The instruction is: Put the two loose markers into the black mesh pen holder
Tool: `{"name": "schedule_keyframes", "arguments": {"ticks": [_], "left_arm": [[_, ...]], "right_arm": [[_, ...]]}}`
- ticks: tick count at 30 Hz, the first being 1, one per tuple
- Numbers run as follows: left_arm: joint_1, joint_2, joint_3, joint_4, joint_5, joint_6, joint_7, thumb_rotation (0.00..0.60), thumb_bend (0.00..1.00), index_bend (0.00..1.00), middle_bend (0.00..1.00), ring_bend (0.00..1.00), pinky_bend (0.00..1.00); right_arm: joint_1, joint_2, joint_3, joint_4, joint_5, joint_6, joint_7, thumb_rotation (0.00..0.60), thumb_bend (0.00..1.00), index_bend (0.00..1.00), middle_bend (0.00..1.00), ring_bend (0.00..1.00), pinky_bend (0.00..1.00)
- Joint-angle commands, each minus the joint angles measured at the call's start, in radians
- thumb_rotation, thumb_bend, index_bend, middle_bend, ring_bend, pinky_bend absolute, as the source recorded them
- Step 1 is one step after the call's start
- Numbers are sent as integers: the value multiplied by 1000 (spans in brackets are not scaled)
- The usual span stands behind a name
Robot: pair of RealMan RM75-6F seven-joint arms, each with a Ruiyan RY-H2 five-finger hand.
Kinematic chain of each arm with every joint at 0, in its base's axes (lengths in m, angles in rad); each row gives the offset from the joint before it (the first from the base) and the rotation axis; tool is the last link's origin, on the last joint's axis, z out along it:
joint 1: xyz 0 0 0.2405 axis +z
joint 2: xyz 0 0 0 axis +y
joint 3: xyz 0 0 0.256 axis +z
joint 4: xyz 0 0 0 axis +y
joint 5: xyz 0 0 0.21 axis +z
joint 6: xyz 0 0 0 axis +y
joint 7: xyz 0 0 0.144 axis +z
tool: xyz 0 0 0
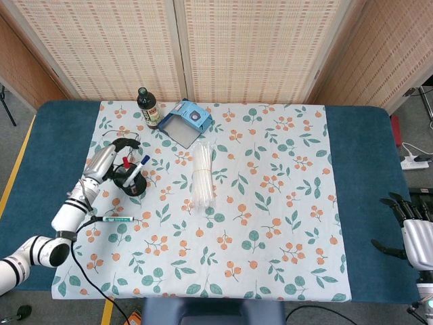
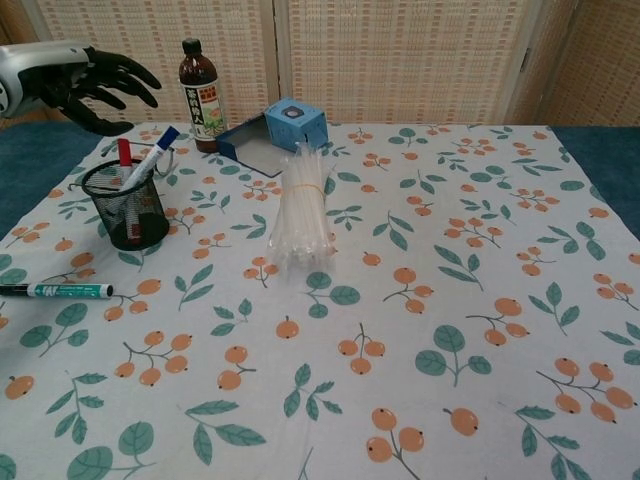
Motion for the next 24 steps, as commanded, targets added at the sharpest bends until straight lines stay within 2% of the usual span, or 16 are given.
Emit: {"name": "schedule_keyframes", "arguments": {"ticks": [1,3,4,5,8,10,12,15,18,21,24], "left_arm": [[10,0,39,-26,5,77,133,600,352,189,166,41,126],[45,13,55,-104,18,182,239,600,353,188,172,39,124],[70,17,62,-154,23,250,300,600,353,212,209,58,131],[95,17,67,-203,21,315,361,600,353,284,289,106,153],[241,-21,156,-438,92,660,723,600,352,467,503,223,216],[308,-78,225,-497,151,800,904,600,352,515,548,243,222],[370,-139,302,-522,204,890,1030,600,352,527,555,245,220],[436,-203,380,-508,243,941,1105,600,353,533,553,245,216],[476,-256,420,-467,254,945,1118,600,353,523,541,245,213],[491,-302,419,-413,238,918,1124,600,351,470,489,238,209],[487,-336,397,-366,209,877,1144,600,351,411,417,214,196]], "right_arm": [[1,0,-1,0,-4,-2,3,600,0,211,106,168,0],[1,1,-2,0,-8,-2,7,600,0,210,106,168,0],[1,1,-2,1,-8,-2,10,600,0,210,106,168,0],[1,2,-2,1,-8,-2,11,600,0,210,106,168,0],[1,2,-1,3,-3,-3,15,600,0,210,106,168,0],[1,1,-1,3,-4,-1,13,600,0,210,106,168,0],[1,3,-4,0,-13,-1,19,600,0,210,106,168,0],[0,6,-8,0,-25,1,27,600,0,210,106,168,0],[-2,9,-11,-4,-36,7,35,600,0,211,106,168,0],[-4,13,-14,-5,-49,13,42,600,0,212,106,168,0],[-6,16,-16,-6,-54,17,51,600,0,216,106,169,0]]}}
